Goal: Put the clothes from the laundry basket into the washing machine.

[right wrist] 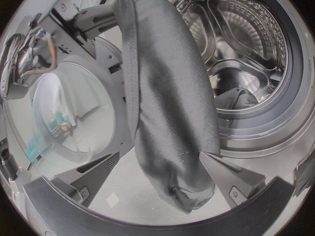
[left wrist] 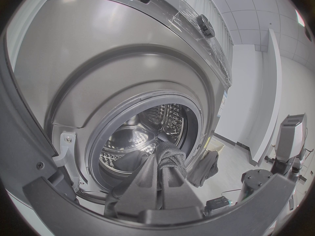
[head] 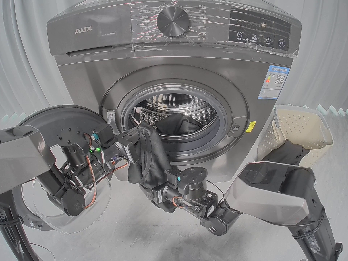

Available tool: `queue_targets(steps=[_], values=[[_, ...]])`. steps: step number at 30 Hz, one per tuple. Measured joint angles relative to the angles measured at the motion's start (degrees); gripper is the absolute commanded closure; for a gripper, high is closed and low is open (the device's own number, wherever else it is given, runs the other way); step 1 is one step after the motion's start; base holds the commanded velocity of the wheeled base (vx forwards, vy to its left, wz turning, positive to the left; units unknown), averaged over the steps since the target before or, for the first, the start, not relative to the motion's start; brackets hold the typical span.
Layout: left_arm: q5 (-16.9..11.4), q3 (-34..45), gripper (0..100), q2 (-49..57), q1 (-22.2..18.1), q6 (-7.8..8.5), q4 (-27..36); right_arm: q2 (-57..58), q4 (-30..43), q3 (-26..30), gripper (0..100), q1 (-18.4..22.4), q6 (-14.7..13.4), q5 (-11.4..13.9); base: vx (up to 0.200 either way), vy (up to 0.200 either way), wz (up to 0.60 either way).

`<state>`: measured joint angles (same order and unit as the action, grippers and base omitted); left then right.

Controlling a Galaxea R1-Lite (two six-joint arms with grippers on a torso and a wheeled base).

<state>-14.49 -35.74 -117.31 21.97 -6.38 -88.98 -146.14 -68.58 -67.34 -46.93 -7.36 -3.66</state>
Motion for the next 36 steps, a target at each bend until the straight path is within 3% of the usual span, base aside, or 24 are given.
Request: queue_targets(steps=[2,3,10,15,20,29,36], values=[[0.00,-0.02,100,0.00,-0.01,0.00,0.00,-0.96,0.24,-1.48,0,0.39,0.04,-0.91,0.000,0.000,0.00],[0.00,-0.02,100,0.00,-0.06,0.00,0.00,-1.43,0.29,-2.06,100,0.63,0.06,-1.18,0.000,0.000,0.00],[-0.09,-0.04,100,-0.05,-0.33,-0.07,0.00,-2.78,-0.44,-3.02,100,1.23,-0.02,-1.45,0.000,0.000,0.00],[-0.12,-0.04,100,-0.22,-0.61,-0.05,0.00,-1.90,-1.84,0.09,100,1.24,0.00,-1.45,0.000,0.000,0.00],[-0.17,-0.06,100,-0.44,-0.78,0.02,0.00,1.96,-2.55,5.66,100,1.82,0.01,-1.58,0.000,0.000,0.00],[-0.45,0.38,100,-0.44,-0.87,0.20,0.00,13.34,-3.38,15.14,100,6.56,0.41,-1.87,0.000,0.000,0.00],[-1.24,1.34,100,0.85,-1.00,-0.32,0.00,21.22,-9.18,24.43,100,8.44,0.99,-1.73,0.000,0.000,0.00]])
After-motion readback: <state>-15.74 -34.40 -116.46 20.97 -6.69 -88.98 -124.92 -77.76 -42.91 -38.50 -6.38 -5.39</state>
